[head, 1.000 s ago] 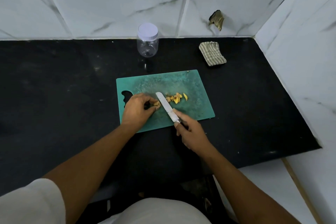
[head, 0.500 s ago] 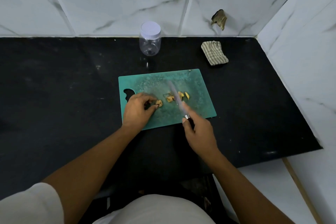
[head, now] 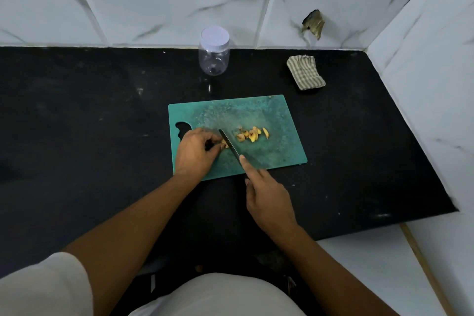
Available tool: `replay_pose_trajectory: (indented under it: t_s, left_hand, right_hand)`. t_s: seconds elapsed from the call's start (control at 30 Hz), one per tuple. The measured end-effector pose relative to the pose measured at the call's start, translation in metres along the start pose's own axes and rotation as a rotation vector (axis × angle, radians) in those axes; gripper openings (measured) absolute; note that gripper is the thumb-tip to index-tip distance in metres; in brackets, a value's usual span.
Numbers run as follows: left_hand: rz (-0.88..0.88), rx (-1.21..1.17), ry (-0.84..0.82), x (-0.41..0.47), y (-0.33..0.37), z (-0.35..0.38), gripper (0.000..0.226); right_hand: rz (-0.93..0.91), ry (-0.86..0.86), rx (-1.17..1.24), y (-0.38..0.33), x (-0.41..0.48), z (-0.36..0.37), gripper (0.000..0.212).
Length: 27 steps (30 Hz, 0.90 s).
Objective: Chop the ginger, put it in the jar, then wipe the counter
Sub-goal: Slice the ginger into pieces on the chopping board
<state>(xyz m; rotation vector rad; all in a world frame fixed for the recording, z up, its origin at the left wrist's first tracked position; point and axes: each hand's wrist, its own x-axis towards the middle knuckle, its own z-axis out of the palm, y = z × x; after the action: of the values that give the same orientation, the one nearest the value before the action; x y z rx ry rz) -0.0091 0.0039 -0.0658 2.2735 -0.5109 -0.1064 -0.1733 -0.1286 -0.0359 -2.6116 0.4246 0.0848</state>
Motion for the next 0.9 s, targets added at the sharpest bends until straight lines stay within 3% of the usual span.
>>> replay_pose_trajectory:
  t_s: [0.9]
  left_hand:
    - [0.036, 0.037, 0.017, -0.001, -0.004, 0.005, 0.007]
  right_hand:
    - [0.093, -0.091, -0.242, -0.025, 0.019, 0.012, 0.086]
